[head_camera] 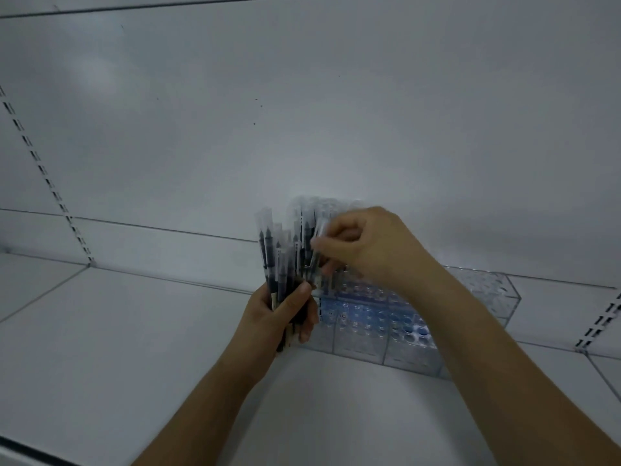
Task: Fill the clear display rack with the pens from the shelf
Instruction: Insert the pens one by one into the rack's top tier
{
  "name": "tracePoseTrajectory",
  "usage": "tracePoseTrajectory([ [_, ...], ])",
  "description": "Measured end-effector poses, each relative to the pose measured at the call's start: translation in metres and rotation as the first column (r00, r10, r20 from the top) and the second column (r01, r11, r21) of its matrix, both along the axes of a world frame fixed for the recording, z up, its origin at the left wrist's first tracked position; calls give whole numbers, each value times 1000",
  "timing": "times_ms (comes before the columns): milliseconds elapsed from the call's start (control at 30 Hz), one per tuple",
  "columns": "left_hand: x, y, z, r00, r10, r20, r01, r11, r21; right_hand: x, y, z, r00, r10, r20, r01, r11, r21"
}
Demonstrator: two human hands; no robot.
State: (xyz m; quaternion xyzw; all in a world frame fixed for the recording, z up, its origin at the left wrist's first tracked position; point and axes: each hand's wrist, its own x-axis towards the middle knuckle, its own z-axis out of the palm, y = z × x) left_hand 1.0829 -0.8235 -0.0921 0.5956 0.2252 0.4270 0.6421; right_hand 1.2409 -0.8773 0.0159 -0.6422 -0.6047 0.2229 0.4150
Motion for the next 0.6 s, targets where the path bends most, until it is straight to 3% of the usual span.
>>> tracePoseTrajectory([
  [67, -1, 2, 1, 1000, 8, -10, -8, 1000, 8, 8, -4, 8, 989, -110, -98, 123, 982, 142],
  [200, -3, 7, -1, 998, 58, -33, -58, 998, 11, 35, -7, 17, 956, -292, -29, 278, 868, 411],
  [500, -3, 11, -5, 998, 57, -16, -56, 998, 15, 39, 3, 4, 937, -248, 247, 165, 935, 313],
  [600, -3, 11, -4, 999, 52, -13, -52, 999, 15, 36, 8, -1, 887, -221, 406, 128, 962, 242],
])
